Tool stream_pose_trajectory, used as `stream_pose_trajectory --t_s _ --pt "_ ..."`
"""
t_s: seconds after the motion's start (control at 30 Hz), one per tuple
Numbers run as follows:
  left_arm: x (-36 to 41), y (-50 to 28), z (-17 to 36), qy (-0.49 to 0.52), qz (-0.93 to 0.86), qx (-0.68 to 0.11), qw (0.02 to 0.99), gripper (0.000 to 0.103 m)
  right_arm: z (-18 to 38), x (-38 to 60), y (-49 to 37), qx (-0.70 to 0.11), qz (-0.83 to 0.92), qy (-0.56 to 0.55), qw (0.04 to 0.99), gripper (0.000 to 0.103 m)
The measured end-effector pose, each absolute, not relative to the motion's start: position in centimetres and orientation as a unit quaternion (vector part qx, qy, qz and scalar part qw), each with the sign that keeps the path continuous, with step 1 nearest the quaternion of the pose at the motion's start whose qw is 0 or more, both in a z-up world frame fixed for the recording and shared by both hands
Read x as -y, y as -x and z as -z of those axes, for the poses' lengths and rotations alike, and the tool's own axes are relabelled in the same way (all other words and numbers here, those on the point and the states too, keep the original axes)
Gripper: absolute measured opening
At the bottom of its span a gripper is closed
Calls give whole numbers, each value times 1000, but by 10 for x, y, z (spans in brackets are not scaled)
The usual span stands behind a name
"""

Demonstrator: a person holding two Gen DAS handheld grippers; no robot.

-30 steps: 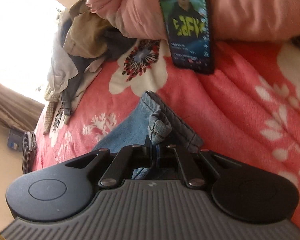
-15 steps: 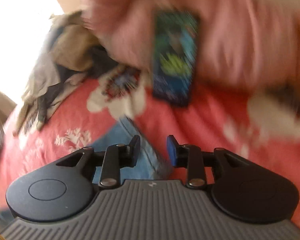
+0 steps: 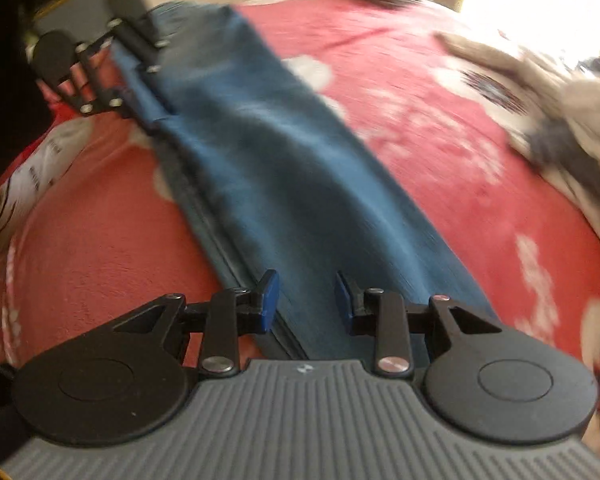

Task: Fold clothes
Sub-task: 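Grasp the jeans waistband with the left gripper while the right gripper holds the hem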

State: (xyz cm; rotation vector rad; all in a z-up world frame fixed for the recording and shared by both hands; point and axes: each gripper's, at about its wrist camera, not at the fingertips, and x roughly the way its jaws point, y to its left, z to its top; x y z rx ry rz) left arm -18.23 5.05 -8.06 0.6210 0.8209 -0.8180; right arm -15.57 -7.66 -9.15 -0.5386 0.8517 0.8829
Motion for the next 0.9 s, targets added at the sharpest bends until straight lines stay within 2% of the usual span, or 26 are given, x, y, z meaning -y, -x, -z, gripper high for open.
stream_pose_trajectory --t_s 0.23,0.3,0.37,0.4,0.5,0.67,0.9 --pt "-17 168 91 -290 398 -365 790 25 103 55 168 -362 -429 360 745 28" --pt "-9 165 95 -296 401 -362 788 22 106 52 170 -355 -430 382 737 28" --pt "-5 165 98 -299 399 -357 790 6 106 50 169 -351 -429 390 735 17" --pt "-5 164 97 -295 400 -356 791 5 105 49 170 -348 -430 394 734 9" --pt "-6 165 95 -291 410 -357 787 4 99 50 167 -347 -437 391 732 3" --pt "-8 168 92 -288 433 -361 774 3 79 56 164 -357 -461 362 727 3" --pt "-9 170 93 -284 454 -368 760 3 98 54 171 -382 -475 370 701 3"
